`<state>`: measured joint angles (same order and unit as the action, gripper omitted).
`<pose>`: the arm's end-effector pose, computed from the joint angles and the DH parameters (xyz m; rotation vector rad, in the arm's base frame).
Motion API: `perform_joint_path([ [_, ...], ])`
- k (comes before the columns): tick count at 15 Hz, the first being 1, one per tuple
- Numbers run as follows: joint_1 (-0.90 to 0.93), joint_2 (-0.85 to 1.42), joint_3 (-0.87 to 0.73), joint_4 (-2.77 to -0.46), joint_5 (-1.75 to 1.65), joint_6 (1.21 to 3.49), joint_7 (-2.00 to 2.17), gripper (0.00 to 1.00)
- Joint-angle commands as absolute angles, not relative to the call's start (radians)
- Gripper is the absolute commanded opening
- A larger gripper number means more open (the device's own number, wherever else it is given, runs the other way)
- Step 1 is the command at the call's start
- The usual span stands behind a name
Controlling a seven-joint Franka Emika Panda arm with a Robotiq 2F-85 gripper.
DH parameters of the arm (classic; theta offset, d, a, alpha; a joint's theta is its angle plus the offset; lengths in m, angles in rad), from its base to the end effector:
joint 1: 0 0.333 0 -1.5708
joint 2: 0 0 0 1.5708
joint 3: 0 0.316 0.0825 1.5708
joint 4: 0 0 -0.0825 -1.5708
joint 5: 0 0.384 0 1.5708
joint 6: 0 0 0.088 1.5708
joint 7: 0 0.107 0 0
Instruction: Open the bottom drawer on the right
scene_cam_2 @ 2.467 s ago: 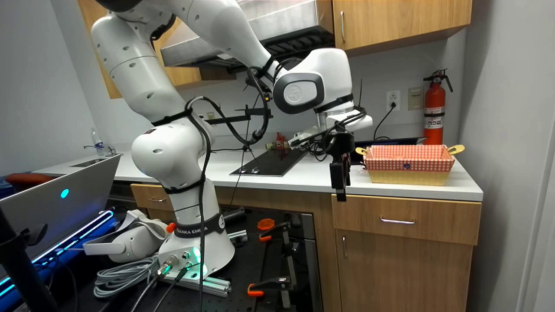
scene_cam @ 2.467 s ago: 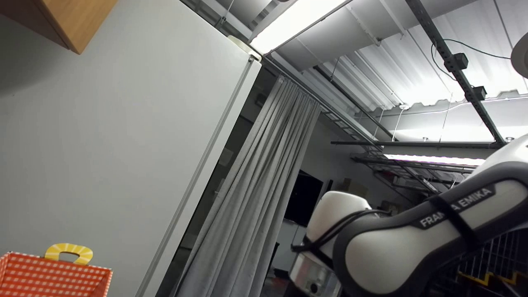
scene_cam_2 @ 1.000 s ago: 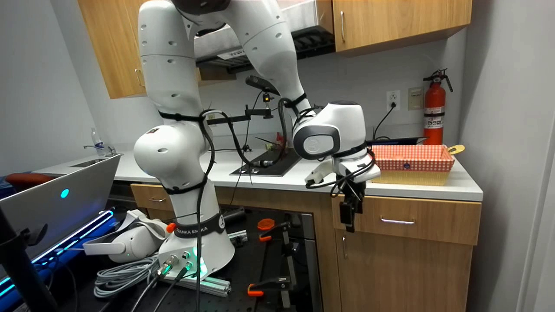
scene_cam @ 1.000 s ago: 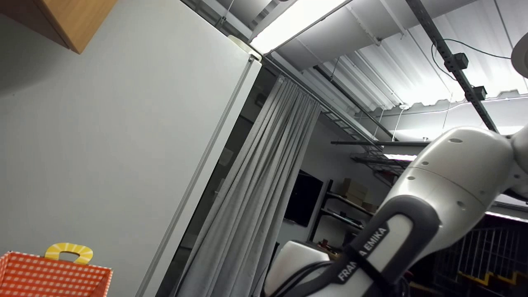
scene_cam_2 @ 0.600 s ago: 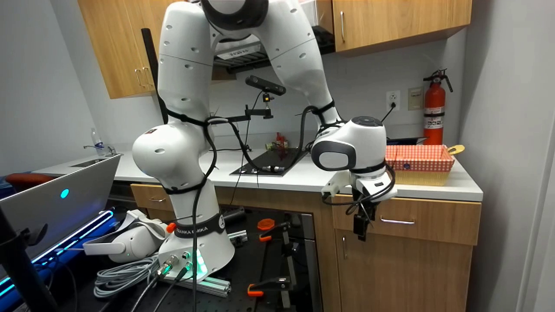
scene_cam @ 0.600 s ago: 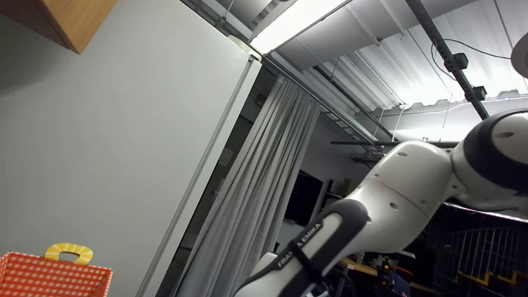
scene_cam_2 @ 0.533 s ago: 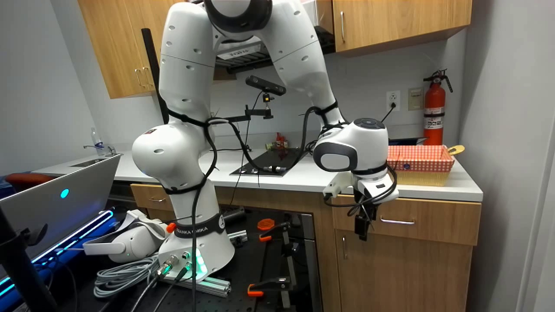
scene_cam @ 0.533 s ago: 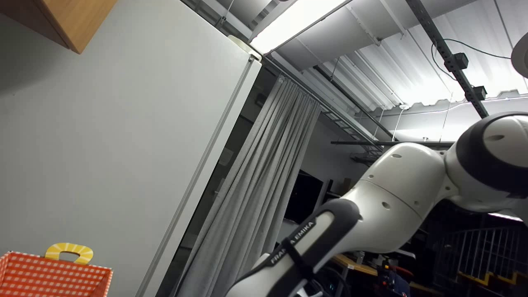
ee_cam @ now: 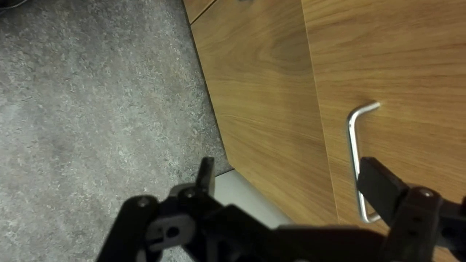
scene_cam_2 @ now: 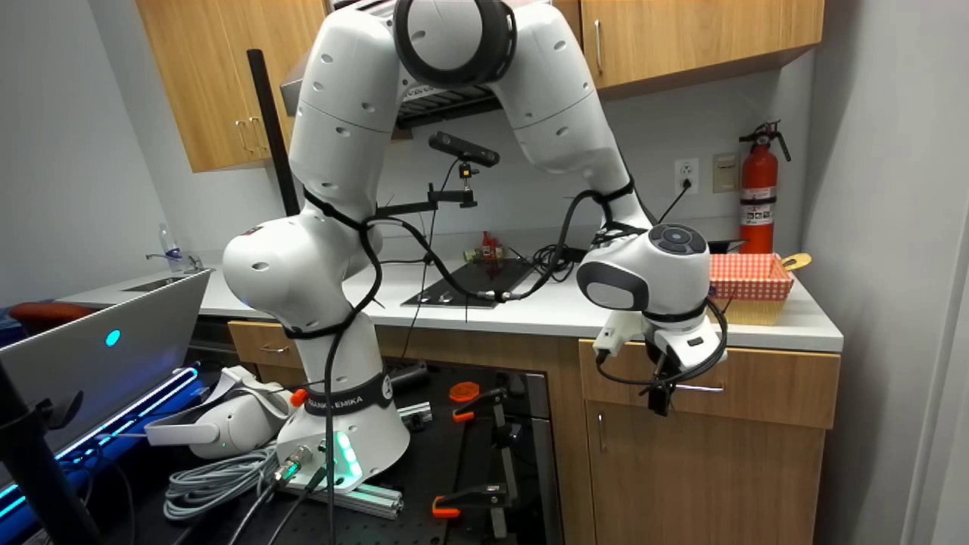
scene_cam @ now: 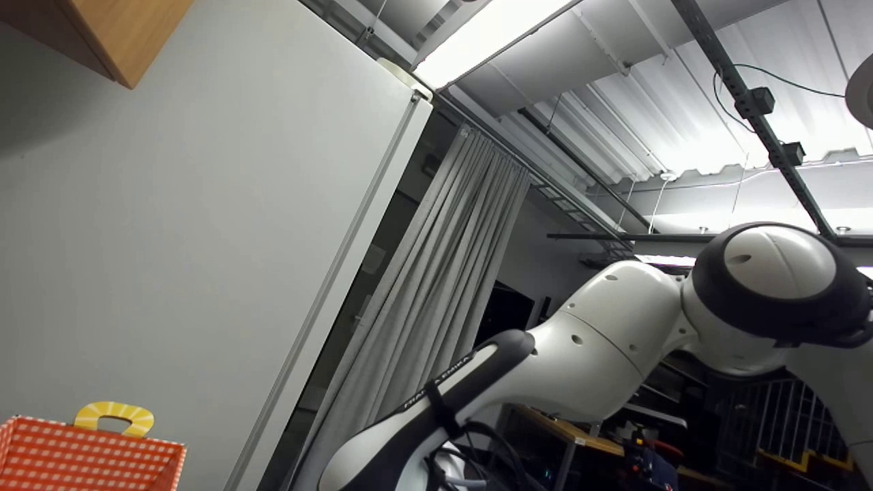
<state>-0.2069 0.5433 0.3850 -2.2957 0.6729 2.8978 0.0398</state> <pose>0.5114 0.0682 0.1269 -2.6536 0.7838 0.0092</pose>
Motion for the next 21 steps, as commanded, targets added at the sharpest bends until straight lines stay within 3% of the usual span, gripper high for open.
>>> perform_joint_path([
  [1,-0.193,0.548,0.369,-2.284,0.698,2.890,0.016,1.00],
  [11,-0.230,0.597,0.428,-2.249,0.730,2.921,-0.044,1.00],
  [21,-0.298,0.768,0.533,-2.181,0.690,3.106,-0.148,1.00],
])
